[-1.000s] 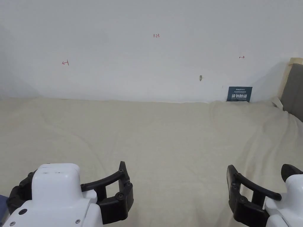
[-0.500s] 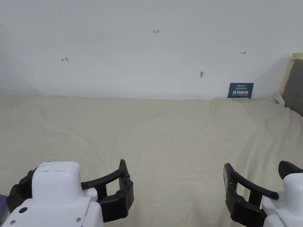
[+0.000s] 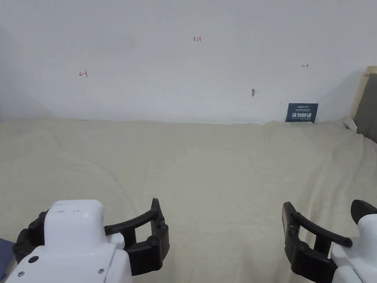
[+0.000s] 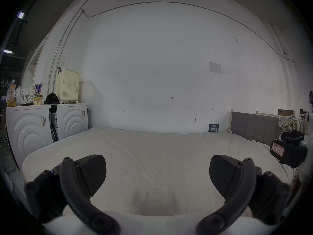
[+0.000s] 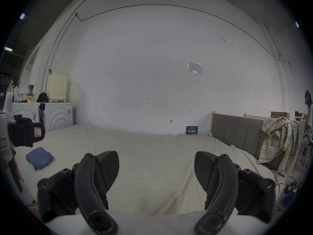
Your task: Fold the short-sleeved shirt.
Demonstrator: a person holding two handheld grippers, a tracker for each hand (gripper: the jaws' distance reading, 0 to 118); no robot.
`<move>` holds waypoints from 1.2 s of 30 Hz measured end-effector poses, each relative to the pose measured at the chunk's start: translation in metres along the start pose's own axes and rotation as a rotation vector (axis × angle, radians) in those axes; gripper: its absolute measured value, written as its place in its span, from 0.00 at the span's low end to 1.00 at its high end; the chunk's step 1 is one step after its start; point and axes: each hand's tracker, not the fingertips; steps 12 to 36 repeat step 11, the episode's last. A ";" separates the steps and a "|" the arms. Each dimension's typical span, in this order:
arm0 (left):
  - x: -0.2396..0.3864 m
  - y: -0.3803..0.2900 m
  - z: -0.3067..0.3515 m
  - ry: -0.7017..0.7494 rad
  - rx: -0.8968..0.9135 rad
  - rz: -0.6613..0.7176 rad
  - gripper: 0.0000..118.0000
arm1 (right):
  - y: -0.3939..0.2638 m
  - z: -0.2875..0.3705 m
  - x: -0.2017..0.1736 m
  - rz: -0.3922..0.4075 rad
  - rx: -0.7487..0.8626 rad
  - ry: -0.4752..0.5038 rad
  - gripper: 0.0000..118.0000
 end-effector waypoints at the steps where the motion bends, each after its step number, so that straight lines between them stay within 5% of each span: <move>1: -0.001 0.000 0.000 -0.003 -0.003 0.006 1.00 | 0.000 0.000 0.000 -0.001 0.000 0.000 0.80; 36: 0.000 -0.003 -0.004 0.018 -0.047 0.026 1.00 | 0.001 0.002 -0.002 0.007 0.002 0.003 0.80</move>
